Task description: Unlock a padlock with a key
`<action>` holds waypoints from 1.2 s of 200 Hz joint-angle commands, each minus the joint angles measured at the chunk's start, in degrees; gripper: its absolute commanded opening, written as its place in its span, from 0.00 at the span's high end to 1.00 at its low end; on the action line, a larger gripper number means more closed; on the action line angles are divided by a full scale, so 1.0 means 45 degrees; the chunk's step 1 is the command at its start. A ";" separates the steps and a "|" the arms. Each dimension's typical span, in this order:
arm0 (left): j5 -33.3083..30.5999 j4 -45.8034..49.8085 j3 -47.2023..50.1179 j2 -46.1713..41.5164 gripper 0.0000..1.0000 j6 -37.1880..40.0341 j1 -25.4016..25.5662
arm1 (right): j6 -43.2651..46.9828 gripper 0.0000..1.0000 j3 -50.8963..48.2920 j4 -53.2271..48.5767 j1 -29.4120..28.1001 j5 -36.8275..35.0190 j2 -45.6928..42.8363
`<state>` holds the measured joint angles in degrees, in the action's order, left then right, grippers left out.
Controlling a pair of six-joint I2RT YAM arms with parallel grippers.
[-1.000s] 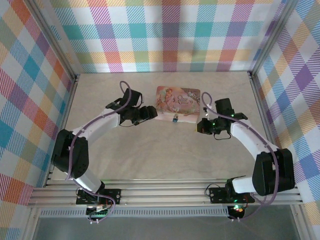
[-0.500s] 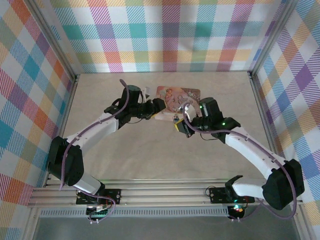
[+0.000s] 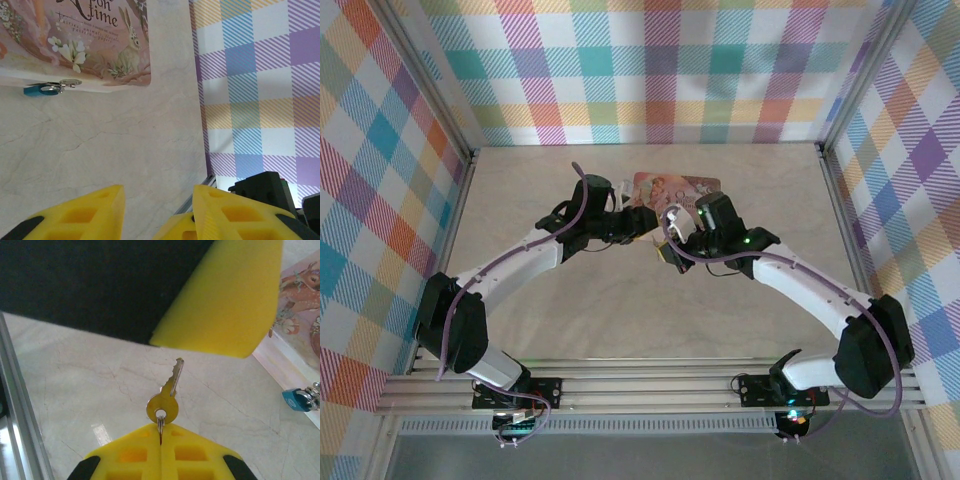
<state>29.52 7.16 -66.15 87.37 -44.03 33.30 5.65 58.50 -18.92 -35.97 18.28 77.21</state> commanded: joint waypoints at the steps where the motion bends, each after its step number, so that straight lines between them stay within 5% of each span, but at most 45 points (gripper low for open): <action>1: 0.0236 0.0231 -0.0219 0.0117 0.61 0.0237 0.0115 | 0.0265 1.00 0.0406 0.0161 -0.0064 -0.0156 -0.0026; 99: 0.1044 0.0203 -0.0540 0.0651 0.72 0.0737 0.0313 | 0.0112 1.00 0.0071 0.0366 -0.0074 -0.0685 -0.0379; 132: 0.1144 0.0450 -0.0831 0.0617 1.00 0.1645 0.0315 | 0.0112 1.00 0.0066 0.0389 -0.0074 -0.0782 -0.0513; 142: 0.1140 0.0546 -0.0947 0.0534 1.00 0.2150 0.0326 | -0.0373 1.00 0.0011 0.0424 -0.0074 -0.0772 -0.0630; 166: 0.0805 0.1212 -0.1357 0.0274 1.00 0.3726 0.0315 | -0.0657 0.76 -0.0597 0.1065 -0.0074 -0.0444 -0.1545; 184: 0.0483 0.1468 -0.1527 -0.0077 1.00 0.4937 0.0296 | -0.1025 0.70 -0.1367 0.1754 -0.0012 -0.0214 -0.2696; 240: 0.2403 0.2688 -0.3386 -0.0005 1.00 0.7675 0.0120 | -0.3748 0.65 -0.1633 0.2283 0.2332 0.4598 -0.4139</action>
<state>34.83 14.52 -75.26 88.09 -17.63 34.04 -4.10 51.77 -13.15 -28.32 26.87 59.57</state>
